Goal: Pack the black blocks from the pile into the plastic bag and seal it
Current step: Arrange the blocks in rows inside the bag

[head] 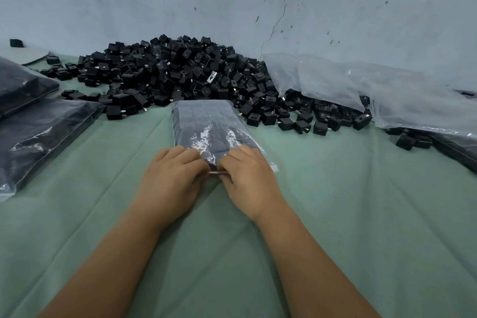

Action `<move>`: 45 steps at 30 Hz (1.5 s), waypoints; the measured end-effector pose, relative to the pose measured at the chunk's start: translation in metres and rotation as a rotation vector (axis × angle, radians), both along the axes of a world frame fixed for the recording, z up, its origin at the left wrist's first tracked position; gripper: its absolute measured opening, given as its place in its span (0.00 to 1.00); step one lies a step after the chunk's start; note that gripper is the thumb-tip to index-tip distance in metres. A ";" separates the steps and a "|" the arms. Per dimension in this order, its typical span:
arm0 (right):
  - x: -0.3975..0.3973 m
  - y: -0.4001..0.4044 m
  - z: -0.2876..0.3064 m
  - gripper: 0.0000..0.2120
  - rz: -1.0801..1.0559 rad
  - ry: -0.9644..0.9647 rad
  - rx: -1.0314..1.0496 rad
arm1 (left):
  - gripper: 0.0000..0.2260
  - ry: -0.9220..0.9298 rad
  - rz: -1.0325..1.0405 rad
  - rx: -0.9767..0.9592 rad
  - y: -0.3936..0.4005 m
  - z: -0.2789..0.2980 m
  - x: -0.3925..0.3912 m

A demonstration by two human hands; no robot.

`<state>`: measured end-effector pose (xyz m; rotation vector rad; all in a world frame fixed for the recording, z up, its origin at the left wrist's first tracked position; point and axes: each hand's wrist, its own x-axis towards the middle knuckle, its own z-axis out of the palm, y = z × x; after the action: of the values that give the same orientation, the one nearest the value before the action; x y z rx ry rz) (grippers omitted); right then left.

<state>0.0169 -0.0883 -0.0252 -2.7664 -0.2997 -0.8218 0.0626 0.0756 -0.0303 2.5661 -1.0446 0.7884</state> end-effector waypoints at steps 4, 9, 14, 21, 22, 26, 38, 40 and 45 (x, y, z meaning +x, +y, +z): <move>0.002 0.000 0.000 0.06 -0.026 0.030 0.054 | 0.12 0.008 0.016 -0.031 -0.001 -0.002 0.000; 0.003 -0.002 0.000 0.08 -0.019 0.047 0.051 | 0.13 0.014 0.016 0.034 -0.003 0.000 -0.002; 0.002 -0.004 -0.001 0.03 0.007 0.047 0.022 | 0.14 -0.042 -0.013 0.078 -0.012 0.001 0.000; 0.001 -0.006 0.000 0.05 -0.001 -0.056 0.000 | 0.11 -0.146 0.007 0.045 -0.009 0.002 0.002; 0.001 -0.007 0.000 0.06 -0.009 -0.066 0.001 | 0.12 -0.152 0.010 0.042 -0.008 0.002 0.002; 0.000 -0.012 0.000 0.06 -0.054 -0.113 -0.028 | 0.12 -0.173 0.037 -0.006 -0.002 0.003 0.004; -0.004 -0.041 -0.004 0.04 -0.275 -0.215 0.095 | 0.12 -0.151 0.143 -0.137 0.013 -0.004 0.012; -0.001 -0.041 -0.006 0.03 -0.266 -0.219 0.126 | 0.12 -0.132 0.155 -0.169 0.016 -0.005 0.013; 0.005 -0.042 -0.009 0.01 -0.272 -0.206 0.256 | 0.05 -0.168 0.201 -0.307 0.015 -0.007 0.014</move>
<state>0.0223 -0.1307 -0.0339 -2.5164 0.1432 -1.1276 0.0771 0.0903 -0.0377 2.3938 -0.6511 1.1359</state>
